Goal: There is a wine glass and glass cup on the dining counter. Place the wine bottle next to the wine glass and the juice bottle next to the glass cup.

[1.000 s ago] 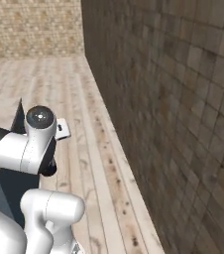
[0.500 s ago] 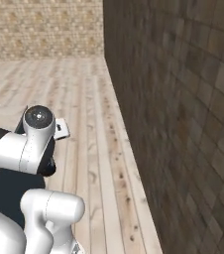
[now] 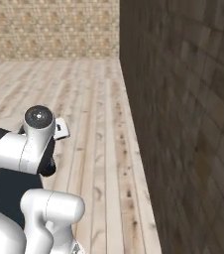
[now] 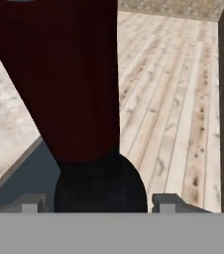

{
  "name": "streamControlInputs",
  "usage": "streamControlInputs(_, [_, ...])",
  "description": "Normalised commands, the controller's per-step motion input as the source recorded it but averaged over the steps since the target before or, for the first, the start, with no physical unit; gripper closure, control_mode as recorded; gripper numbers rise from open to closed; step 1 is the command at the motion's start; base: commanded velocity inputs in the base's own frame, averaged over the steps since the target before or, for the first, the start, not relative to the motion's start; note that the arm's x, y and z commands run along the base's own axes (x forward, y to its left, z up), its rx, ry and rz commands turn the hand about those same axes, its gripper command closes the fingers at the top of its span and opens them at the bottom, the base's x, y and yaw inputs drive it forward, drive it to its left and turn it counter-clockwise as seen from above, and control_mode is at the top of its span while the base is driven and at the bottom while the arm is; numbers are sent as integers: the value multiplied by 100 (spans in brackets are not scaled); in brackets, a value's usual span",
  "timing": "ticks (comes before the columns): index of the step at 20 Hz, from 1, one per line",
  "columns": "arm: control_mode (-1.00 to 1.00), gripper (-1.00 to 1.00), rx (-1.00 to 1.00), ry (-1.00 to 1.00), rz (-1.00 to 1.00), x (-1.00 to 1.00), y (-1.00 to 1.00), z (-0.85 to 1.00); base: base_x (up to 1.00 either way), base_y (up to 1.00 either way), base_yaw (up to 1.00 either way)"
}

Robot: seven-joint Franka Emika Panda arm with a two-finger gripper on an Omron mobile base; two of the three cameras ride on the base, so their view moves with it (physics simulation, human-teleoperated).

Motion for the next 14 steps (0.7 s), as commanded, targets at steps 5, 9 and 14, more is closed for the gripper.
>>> streamControlInputs(5, [100, 100, 0, 0, 0, 0, 0, 0, 77, -13, 19])
streamControlInputs(9, [100, 100, 0, 0, 0, 0, 0, 0, 78, -13, 19])
streamControlInputs(14, [100, 100, 0, 0, 0, 0, 0, 0, 77, -13, 19])
